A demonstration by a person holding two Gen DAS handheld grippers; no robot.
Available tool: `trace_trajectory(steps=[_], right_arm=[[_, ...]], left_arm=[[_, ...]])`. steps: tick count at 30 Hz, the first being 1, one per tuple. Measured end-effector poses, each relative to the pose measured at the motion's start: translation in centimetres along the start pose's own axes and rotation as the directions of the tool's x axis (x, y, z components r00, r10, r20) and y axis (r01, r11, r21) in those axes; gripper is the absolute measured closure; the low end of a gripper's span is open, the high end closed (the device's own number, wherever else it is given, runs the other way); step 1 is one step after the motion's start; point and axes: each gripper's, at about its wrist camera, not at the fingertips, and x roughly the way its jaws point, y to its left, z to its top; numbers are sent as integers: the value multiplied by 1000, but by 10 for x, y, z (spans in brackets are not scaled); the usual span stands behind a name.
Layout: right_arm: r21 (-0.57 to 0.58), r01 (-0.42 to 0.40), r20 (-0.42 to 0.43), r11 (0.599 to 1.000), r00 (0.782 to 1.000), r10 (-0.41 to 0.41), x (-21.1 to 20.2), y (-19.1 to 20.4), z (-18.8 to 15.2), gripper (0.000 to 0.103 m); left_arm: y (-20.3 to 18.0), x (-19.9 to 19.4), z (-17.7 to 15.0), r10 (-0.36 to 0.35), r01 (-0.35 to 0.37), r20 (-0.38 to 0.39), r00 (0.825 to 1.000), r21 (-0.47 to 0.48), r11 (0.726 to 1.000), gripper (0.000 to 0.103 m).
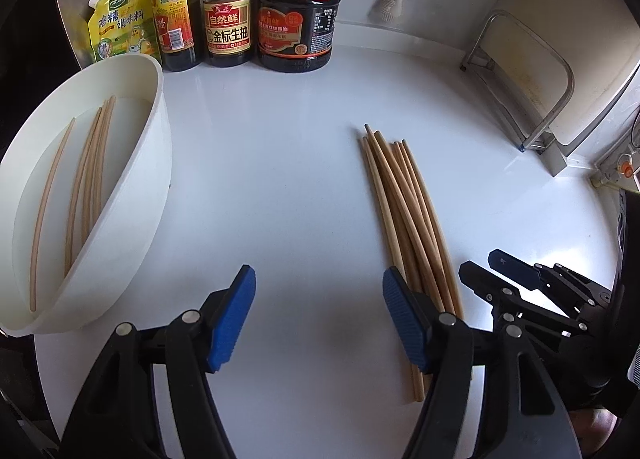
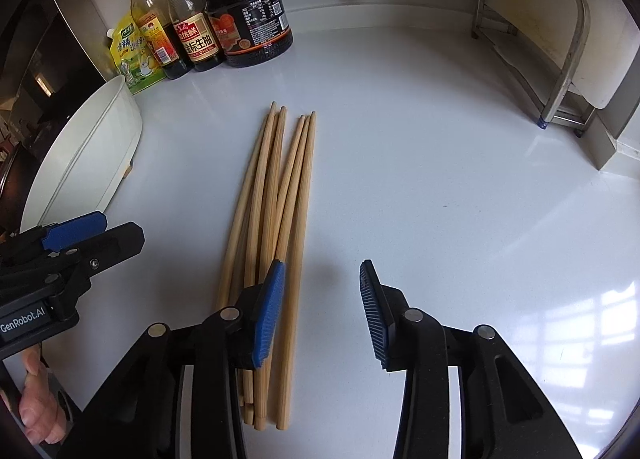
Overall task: Organize utensils
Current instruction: 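Move both open tools back to the chopstick pile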
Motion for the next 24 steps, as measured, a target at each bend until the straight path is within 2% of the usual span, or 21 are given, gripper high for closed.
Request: trace_trajectory(steps=[12, 24], right_arm=[[-55, 17, -12, 998, 1000, -18, 13, 2, -1, 62], [-30, 35, 5, 999, 999, -35, 10, -12, -4, 62]], left_arm=[[-6, 13, -4, 1, -1, -13, 1000, -10, 1000, 35], [-24, 27, -4, -15, 16, -29, 999, 15, 1000, 32]])
